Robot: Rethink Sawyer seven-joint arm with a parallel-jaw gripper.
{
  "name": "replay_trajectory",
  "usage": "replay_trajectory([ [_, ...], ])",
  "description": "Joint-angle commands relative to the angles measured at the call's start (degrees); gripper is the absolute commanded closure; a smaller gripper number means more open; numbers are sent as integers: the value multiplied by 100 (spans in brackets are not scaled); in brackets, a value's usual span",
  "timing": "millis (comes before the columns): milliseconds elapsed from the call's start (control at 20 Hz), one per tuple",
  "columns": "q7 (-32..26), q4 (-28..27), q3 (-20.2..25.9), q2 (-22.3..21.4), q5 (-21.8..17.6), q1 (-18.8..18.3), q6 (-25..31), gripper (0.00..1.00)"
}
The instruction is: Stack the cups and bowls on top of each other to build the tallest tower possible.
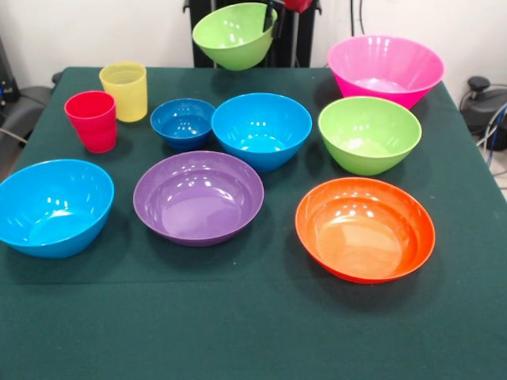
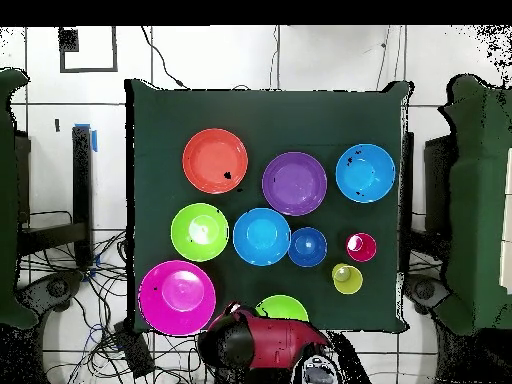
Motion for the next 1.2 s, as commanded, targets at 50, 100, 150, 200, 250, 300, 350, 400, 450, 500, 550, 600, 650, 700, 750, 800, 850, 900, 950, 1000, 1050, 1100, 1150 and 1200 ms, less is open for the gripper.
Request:
replay_trajectory([
  [50, -347, -594, 511, -13, -328, -137, 716, 100],
  [100, -360, -606, 517, -19, -347, -156, 738, 100],
  [150, -391, -621, 528, -41, -363, -189, 786, 100],
  [200, -411, -635, 536, -51, -383, -210, 813, 100],
  [250, -430, -649, 545, -61, -404, -231, 841, 100],
  [300, -450, -663, 554, -71, -424, -252, 868, 100],
  [350, -490, -693, 575, -82, -443, -294, 910, 100],
  [400, -511, -710, 604, -81, -471, -328, 928, 100],
  [450, -531, -726, 634, -79, -499, -361, 945, 100],
  [500, -568, -743, 660, -57, -537, -417, 933, 100],
  [550, -579, -748, 687, -56, -582, -443, 919, 100],
  [600, -590, -753, 714, -55, -627, -468, 906, 100],
  [650, -601, -759, 741, -53, -672, -494, 892, 100],
  [700, -611, -770, 768, -46, -710, -535, 893, 100],
  [750, -621, -781, 795, -38, -748, -575, 894, 100],
  [800, -620, -794, 820, -30, -782, -615, 900, 100],
  [850, -615, -804, 842, -36, -807, -646, 919, 100],
  [900, -596, -810, 853, -24, -836, -671, 914, 100],
  [950, -573, -827, 867, -17, -855, -698, 914, 100],
  [1000, -520, -843, 856, 4, -882, -678, 878, 100],
  [1050, -487, -872, 855, 9, -897, -675, 881, 100],
  [1100, -443, -898, 849, 34, -909, -648, 876, 100],
  [1150, -434, -929, 864, 42, -921, -654, 888, 100],
  [1200, -399, -935, 873, 48, -920, -629, 889, 100],
])
